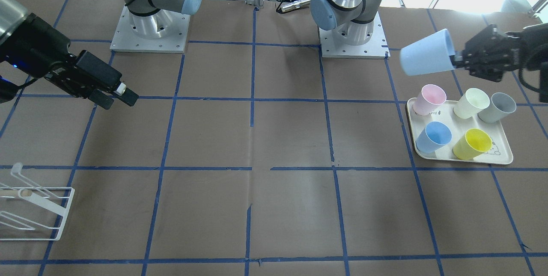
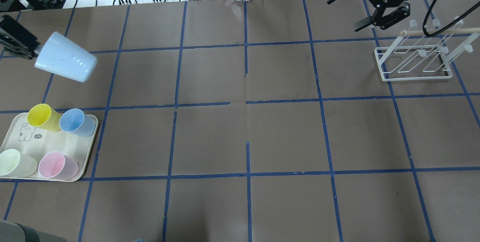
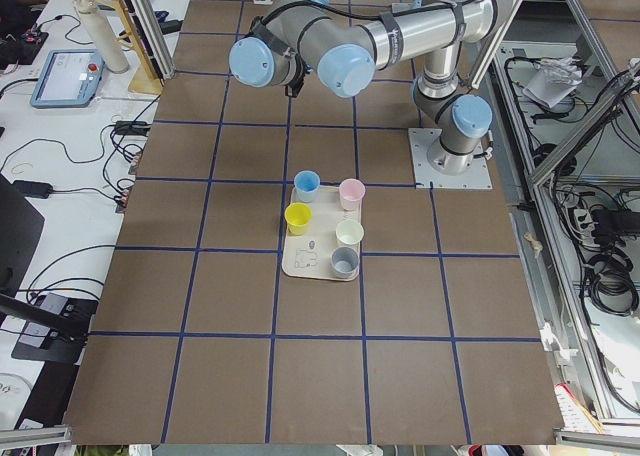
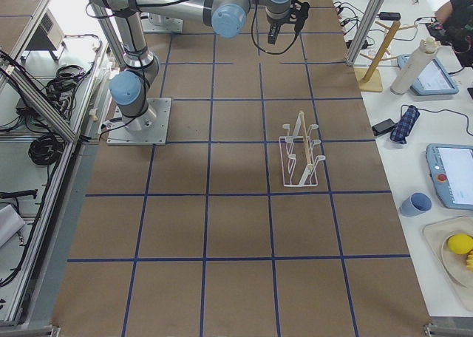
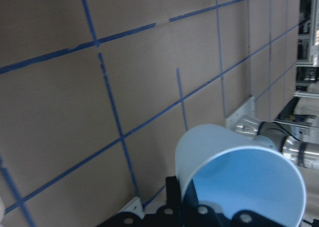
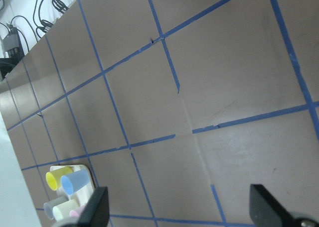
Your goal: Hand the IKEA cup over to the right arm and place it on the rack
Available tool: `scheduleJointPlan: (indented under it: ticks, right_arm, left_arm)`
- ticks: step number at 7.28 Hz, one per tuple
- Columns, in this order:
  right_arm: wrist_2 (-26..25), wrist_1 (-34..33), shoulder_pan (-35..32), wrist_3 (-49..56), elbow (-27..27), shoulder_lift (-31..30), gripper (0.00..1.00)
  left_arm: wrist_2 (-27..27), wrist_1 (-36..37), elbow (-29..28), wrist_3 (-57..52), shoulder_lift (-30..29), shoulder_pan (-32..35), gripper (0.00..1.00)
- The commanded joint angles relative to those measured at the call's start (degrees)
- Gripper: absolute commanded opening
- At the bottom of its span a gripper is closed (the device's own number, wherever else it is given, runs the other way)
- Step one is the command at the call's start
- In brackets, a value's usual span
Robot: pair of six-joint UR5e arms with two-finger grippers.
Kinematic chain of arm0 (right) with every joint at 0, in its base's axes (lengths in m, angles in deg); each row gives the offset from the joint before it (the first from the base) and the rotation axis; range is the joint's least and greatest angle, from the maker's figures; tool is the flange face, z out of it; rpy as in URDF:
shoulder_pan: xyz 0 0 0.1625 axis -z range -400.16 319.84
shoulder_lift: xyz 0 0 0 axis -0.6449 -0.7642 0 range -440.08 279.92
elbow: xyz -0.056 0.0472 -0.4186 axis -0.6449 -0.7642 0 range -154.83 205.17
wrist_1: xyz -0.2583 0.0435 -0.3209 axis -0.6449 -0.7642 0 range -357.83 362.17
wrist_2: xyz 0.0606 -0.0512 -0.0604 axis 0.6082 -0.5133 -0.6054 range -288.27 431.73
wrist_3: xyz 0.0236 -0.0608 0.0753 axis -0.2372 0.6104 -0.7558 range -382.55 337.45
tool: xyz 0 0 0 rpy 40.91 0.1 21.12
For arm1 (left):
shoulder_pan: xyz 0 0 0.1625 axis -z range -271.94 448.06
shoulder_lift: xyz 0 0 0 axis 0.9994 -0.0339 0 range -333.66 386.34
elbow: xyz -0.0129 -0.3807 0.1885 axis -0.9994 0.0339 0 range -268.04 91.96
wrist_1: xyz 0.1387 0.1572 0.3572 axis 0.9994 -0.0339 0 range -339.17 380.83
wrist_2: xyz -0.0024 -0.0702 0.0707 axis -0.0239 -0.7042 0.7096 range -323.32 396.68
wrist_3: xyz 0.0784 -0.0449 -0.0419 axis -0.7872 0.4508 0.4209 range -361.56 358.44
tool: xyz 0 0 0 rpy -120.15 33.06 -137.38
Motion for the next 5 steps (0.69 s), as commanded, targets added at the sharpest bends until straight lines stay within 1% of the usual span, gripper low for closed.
scheduleJointPlan:
  ticks: [1,2,3,5]
  right_arm:
    - [2.4,9.0,0.7,-0.4,0.1,-2.5,1.00]
    - [5.6,12.4,0.7,-4.4,0.4,-3.2,1.00]
    - [6.6,13.6,0.6,-8.4,0.6,-4.6,1.00]
    - [6.5,13.7,0.4,-16.9,0.6,-6.8,1.00]
  left_arm:
    - [-15.8,-0.7,13.1,0.2,4.3,5.1,0.00]
    - [-24.7,-0.7,19.2,-0.5,6.6,7.4,0.00]
    - [-32.3,-0.6,23.9,-2.2,8.7,10.7,0.00]
    - [-45.8,0.0,29.8,-5.5,10.7,17.3,0.00]
